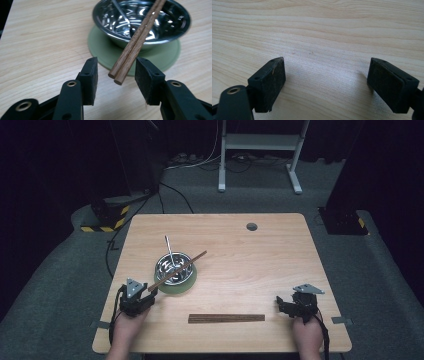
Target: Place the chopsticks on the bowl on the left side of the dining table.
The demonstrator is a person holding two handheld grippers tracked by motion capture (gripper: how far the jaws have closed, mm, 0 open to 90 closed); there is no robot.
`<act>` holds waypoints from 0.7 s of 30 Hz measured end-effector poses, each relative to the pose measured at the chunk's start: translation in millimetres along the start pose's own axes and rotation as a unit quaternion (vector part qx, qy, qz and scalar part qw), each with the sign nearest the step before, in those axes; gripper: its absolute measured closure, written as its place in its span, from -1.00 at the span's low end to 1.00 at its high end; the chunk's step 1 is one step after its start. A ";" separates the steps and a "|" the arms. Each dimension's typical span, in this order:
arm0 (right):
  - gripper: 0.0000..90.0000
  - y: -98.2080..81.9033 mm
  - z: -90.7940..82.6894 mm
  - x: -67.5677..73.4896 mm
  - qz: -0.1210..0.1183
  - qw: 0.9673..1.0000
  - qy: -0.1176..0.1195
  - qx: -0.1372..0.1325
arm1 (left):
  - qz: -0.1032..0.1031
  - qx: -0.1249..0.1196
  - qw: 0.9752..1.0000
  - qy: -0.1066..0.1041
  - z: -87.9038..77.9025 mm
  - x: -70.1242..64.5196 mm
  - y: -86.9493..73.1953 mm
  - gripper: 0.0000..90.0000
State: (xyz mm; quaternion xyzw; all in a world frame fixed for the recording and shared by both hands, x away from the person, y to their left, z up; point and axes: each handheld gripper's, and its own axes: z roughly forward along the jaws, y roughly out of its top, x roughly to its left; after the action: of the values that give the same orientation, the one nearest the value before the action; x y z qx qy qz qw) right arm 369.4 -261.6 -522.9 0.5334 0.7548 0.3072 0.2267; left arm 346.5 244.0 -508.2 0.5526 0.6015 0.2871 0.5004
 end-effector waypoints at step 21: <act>-0.70 0.2 0.4 0.2 0.002 1.000 0.001 0.002 | -0.058 -0.012 0.998 0.037 33.2 25.5 20.7 0.19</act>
State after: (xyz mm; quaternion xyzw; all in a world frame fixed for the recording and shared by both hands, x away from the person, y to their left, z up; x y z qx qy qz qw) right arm 369.7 -261.4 -523.0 0.5347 0.7546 0.3073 0.2242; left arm 387.7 266.0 -508.0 0.4994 0.6471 0.2849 0.5007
